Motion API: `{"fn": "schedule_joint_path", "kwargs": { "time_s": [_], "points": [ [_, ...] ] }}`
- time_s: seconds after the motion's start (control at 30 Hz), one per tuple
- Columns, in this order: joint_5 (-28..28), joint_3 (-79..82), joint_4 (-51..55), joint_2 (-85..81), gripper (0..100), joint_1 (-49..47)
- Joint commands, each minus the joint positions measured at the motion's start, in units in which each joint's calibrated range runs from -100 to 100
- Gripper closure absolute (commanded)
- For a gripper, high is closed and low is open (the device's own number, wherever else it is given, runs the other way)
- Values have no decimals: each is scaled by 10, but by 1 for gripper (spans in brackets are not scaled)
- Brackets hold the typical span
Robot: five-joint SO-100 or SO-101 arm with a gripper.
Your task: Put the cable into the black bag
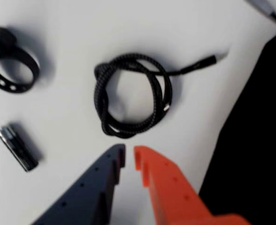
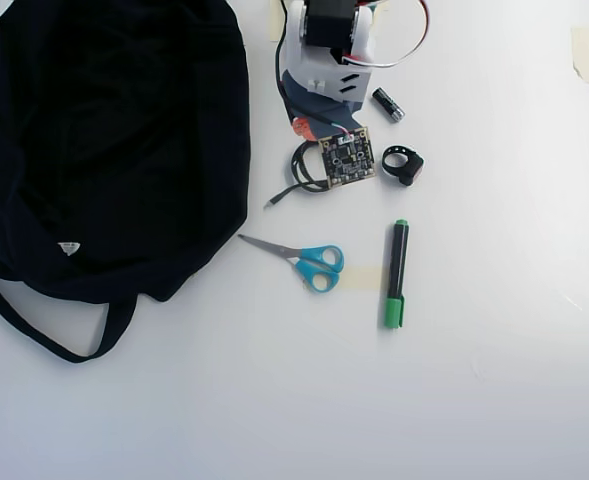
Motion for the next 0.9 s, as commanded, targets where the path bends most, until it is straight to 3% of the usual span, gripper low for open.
{"fn": "schedule_joint_path", "kwargs": {
  "time_s": [0.0, 0.87],
  "points": [
    [7, 26, -5, -17, 98, 17],
    [6, 79, -54, -17, 97, 0]
  ]
}}
